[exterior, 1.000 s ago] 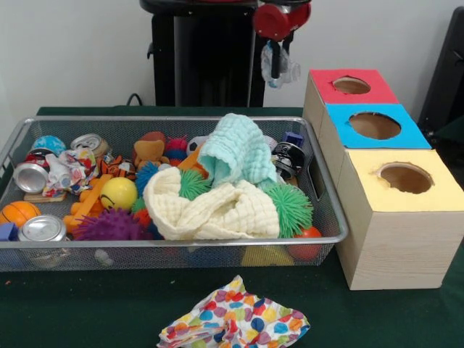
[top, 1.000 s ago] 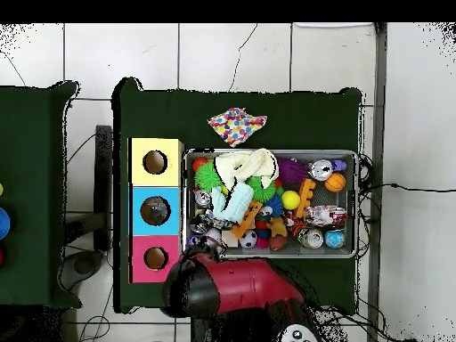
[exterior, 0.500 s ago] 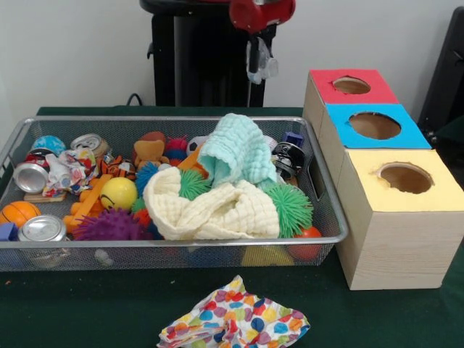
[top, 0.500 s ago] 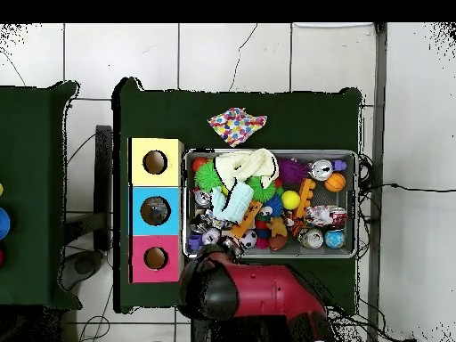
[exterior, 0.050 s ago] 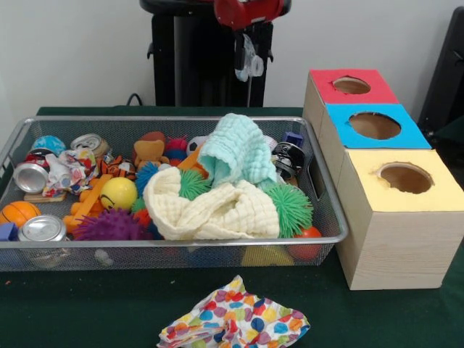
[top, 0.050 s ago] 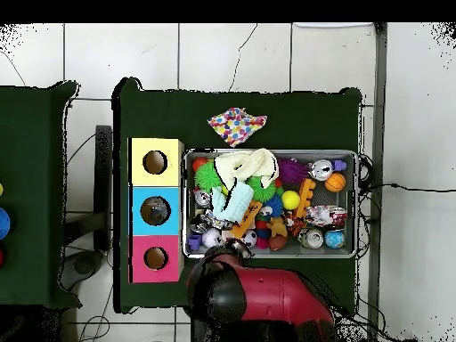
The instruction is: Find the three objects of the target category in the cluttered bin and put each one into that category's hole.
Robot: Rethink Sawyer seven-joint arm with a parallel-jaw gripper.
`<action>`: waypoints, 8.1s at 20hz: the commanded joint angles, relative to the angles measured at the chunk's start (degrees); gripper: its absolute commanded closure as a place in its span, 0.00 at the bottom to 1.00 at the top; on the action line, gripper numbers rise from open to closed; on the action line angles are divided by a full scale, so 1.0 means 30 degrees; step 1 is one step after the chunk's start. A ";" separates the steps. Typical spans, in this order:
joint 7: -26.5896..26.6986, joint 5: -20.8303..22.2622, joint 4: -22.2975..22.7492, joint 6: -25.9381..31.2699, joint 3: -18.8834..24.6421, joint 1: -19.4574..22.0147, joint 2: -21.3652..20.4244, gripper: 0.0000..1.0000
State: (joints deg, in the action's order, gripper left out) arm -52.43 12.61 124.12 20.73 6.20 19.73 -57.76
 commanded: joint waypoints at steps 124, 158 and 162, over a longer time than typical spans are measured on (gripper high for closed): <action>-0.8800 -1.0127 -0.3988 -0.4803 -0.0861 -0.8493 0.6390 0.00; -0.8262 -0.9529 -0.5572 0.1903 -0.4396 -0.9760 0.3124 0.00; -0.5900 -0.7566 -0.6064 0.3720 -0.5413 -0.8953 0.2813 0.00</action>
State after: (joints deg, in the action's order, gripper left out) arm -63.06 -15.70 110.29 21.48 -5.93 -10.21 -48.85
